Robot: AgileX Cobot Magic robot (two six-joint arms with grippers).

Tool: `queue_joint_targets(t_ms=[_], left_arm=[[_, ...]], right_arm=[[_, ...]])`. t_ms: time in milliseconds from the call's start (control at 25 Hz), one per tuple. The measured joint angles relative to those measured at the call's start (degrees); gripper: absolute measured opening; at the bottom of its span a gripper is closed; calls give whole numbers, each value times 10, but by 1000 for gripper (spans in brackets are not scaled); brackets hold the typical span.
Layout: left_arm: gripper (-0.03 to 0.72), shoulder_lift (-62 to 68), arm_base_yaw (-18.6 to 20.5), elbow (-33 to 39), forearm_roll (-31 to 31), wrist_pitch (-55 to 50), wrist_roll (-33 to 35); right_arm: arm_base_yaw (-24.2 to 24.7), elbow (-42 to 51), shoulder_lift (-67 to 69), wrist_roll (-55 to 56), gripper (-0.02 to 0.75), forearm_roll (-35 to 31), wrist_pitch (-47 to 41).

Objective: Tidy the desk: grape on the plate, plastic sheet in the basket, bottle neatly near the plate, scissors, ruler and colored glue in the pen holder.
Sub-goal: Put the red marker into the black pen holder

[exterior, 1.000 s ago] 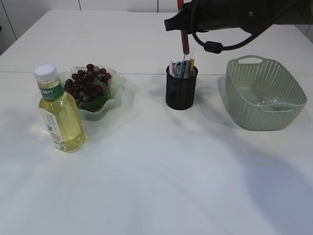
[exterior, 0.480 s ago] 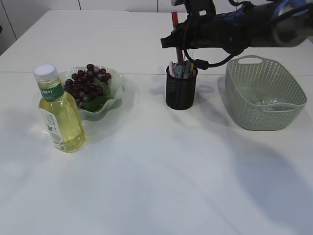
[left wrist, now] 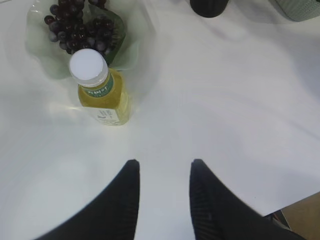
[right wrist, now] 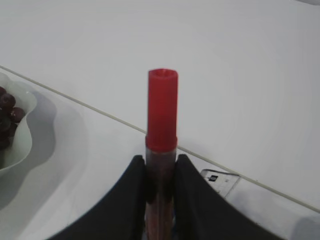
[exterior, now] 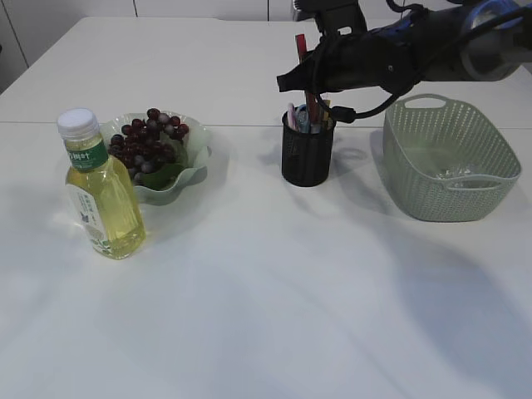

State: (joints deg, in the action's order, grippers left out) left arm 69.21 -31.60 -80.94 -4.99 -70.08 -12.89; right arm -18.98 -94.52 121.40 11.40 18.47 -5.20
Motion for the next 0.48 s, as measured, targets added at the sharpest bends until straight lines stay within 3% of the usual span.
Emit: queue_joint_targets(t_ms=[280,480], left_arm=[[244,0,0,0,0,0,0],[244,0,0,0,0,0,0]], right_arm=[[0,0,0,0,166,0,-4],[0,0,0,0,247,0,-8]])
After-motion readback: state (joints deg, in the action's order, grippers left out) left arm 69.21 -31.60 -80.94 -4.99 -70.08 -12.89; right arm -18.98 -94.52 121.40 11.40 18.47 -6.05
